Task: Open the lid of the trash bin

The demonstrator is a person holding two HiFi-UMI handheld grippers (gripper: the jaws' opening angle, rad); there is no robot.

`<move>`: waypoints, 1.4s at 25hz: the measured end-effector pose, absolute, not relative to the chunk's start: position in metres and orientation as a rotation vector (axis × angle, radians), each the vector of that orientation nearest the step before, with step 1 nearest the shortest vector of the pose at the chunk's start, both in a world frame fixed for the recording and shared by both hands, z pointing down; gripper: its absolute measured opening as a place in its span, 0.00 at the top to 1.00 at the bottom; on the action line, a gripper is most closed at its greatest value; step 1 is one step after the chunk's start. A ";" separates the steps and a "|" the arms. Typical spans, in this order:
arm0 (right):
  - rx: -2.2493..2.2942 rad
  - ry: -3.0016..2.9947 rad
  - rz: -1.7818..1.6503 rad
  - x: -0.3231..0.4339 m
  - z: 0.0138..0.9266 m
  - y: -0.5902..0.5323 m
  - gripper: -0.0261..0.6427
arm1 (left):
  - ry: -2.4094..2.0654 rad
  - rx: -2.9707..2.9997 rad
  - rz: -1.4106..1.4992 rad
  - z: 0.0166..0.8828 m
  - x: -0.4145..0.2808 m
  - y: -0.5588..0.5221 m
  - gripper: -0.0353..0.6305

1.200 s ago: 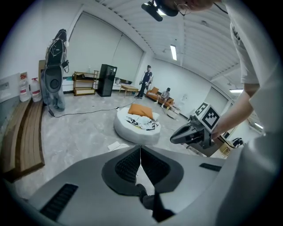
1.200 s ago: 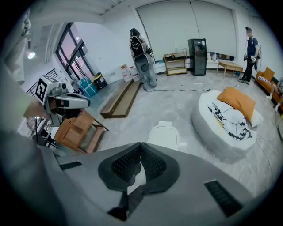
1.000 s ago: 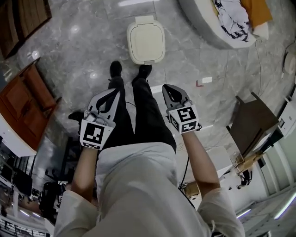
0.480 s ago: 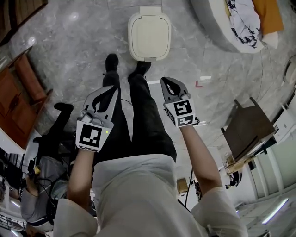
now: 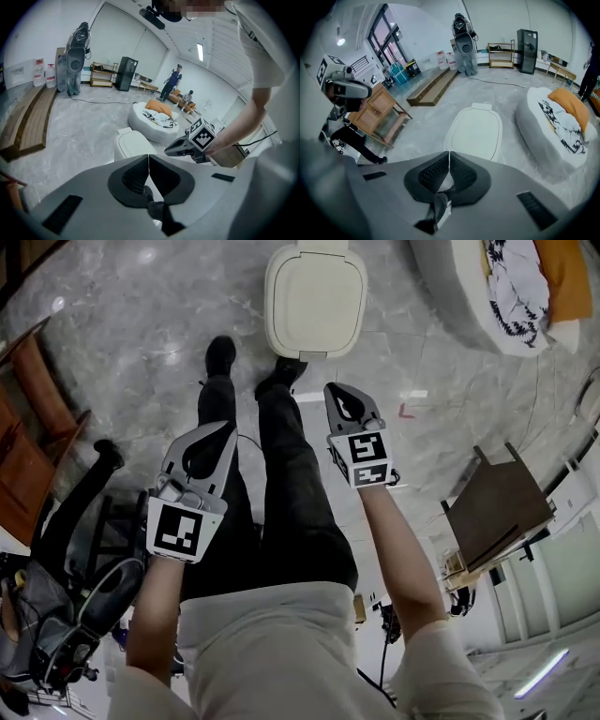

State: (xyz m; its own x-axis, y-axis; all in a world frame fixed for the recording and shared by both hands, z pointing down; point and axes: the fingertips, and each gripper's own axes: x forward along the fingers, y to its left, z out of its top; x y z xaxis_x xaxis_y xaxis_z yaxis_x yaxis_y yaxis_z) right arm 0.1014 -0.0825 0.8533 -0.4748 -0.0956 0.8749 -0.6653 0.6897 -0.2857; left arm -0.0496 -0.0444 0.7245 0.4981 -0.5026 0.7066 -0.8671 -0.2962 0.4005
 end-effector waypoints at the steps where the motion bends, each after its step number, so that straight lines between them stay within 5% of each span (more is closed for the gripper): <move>1: 0.594 -1.967 0.771 0.101 0.861 -0.081 0.92 | -1.122 1.951 0.589 0.730 -0.050 -0.040 0.92; 35: 0.741 -1.690 0.702 0.110 0.998 -0.068 0.91 | -1.096 1.884 0.592 0.803 -0.048 -0.009 0.92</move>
